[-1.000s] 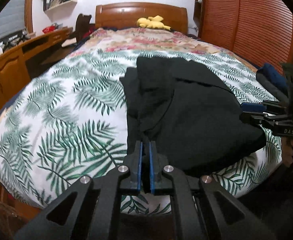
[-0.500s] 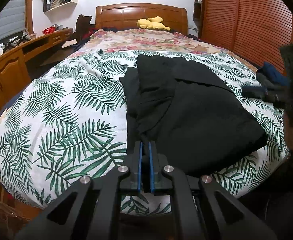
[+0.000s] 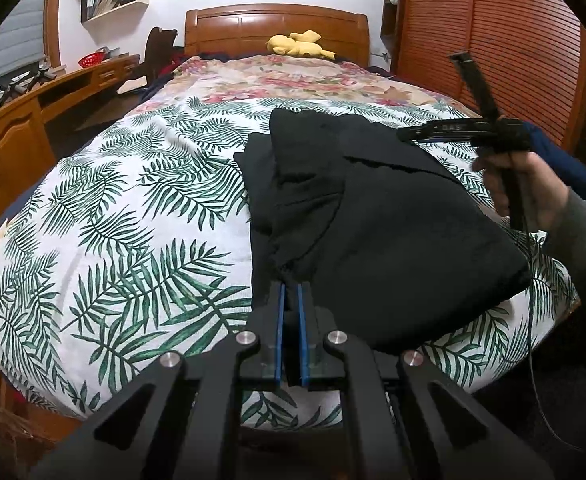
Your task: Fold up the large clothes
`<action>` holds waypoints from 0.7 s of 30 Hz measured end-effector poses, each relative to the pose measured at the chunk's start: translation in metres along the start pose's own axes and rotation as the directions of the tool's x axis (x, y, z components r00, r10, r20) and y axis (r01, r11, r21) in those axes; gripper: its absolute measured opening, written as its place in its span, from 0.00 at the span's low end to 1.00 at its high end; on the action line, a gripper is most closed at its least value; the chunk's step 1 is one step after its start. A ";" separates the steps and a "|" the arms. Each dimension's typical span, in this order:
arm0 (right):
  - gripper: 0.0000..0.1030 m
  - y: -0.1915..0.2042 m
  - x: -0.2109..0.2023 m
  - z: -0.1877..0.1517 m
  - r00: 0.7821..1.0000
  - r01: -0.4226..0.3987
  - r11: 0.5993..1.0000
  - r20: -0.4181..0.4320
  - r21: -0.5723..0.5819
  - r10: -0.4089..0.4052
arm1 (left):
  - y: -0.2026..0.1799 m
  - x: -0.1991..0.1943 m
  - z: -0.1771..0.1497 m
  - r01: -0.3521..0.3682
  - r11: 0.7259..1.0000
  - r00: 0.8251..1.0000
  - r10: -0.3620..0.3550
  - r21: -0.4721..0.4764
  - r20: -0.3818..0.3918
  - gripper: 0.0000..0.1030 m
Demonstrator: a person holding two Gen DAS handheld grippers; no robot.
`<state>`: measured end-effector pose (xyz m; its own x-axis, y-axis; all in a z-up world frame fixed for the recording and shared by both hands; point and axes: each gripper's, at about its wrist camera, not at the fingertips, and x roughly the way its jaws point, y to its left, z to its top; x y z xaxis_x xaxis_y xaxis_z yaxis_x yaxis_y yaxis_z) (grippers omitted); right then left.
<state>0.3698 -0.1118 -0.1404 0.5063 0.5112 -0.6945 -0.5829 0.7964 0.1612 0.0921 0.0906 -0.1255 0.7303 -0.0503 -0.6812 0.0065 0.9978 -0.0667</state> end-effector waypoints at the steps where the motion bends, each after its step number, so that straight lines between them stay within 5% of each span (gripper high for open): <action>1: 0.65 -0.005 0.004 0.000 1.000 -0.015 1.000 -0.003 0.018 0.015 | 0.000 0.000 0.001 -0.001 1.000 1.000 0.001 0.001 -0.002 0.05; 4: 0.76 -0.011 0.015 0.002 0.999 -0.038 0.998 -0.030 0.046 0.040 | -0.001 -0.001 0.002 -0.011 1.000 1.000 0.011 0.007 -0.009 0.05; 11: 0.76 -0.013 0.039 0.000 0.975 -0.164 0.979 -0.130 0.123 0.180 | -0.002 -0.007 0.007 -0.001 1.000 1.000 0.001 0.013 -0.019 0.06; 14: 0.64 -0.010 0.037 -0.003 0.969 -0.197 0.973 -0.127 0.122 0.212 | 0.000 -0.012 0.008 0.006 1.000 0.999 -0.005 0.017 -0.038 0.12; 19: 0.28 -0.003 0.014 -0.002 0.983 -0.165 0.984 -0.068 0.073 0.170 | 0.001 -0.021 0.005 0.002 1.000 0.999 -0.001 0.019 -0.046 0.24; 21: 0.24 -0.004 0.001 -0.003 0.988 -0.146 0.986 -0.038 0.075 0.149 | 0.001 -0.024 0.003 0.007 1.000 0.999 -0.006 0.022 -0.046 0.28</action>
<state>0.3704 -0.1152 -0.1438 0.3891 0.6116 -0.6889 -0.6012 0.7352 0.3132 0.0767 0.0930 -0.1067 0.6978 -0.0582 -0.7140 0.0264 0.9981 -0.0555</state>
